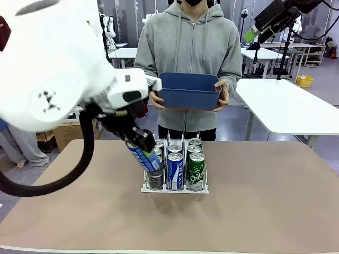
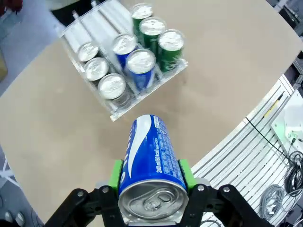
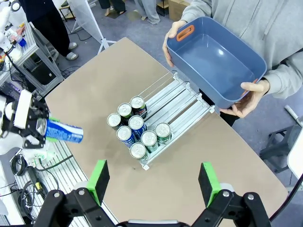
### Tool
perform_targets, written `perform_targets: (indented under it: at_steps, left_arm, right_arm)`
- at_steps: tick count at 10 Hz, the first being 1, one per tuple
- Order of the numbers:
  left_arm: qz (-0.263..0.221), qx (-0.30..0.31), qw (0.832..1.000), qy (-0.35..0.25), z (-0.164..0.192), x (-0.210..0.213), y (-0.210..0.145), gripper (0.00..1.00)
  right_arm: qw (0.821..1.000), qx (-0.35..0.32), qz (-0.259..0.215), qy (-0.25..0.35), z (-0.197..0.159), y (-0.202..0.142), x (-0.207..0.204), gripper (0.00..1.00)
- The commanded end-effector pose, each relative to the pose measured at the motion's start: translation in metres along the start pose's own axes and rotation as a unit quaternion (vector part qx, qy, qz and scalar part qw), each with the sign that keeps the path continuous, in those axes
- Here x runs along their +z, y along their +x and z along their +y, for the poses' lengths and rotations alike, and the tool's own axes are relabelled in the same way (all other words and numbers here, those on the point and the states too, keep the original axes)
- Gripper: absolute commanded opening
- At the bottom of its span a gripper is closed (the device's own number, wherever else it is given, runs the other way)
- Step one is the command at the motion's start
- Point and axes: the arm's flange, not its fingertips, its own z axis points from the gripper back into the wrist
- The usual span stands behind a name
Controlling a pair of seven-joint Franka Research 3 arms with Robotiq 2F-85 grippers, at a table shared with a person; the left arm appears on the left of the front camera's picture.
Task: Fill the beverage cans into the dispenser.
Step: Place the picked Ionic drink in the line of the Automatic Can Dispenser with the same cans.
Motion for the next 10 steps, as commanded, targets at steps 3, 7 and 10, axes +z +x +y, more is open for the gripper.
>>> perform_targets:
  at_steps: [3, 7, 10]
  left_arm:
    - [-0.028, -0.07, 0.995, -0.064, -0.021, -0.041, 0.009, 0.57]
    - [-0.015, -0.101, 0.992, -0.075, -0.023, -0.071, 0.025, 0.57]
    - [-0.015, -0.083, 0.995, -0.051, -0.028, -0.065, 0.014, 0.57]
  right_arm:
    - [1.0, 0.001, 0.0, 0.002, 0.001, -0.001, -0.001, 1.0]
    - [1.0, 0.001, 0.0, 0.002, 0.001, -0.001, -0.001, 1.0]
    - [1.0, 0.001, 0.0, 0.002, 0.001, -0.001, -0.001, 1.0]
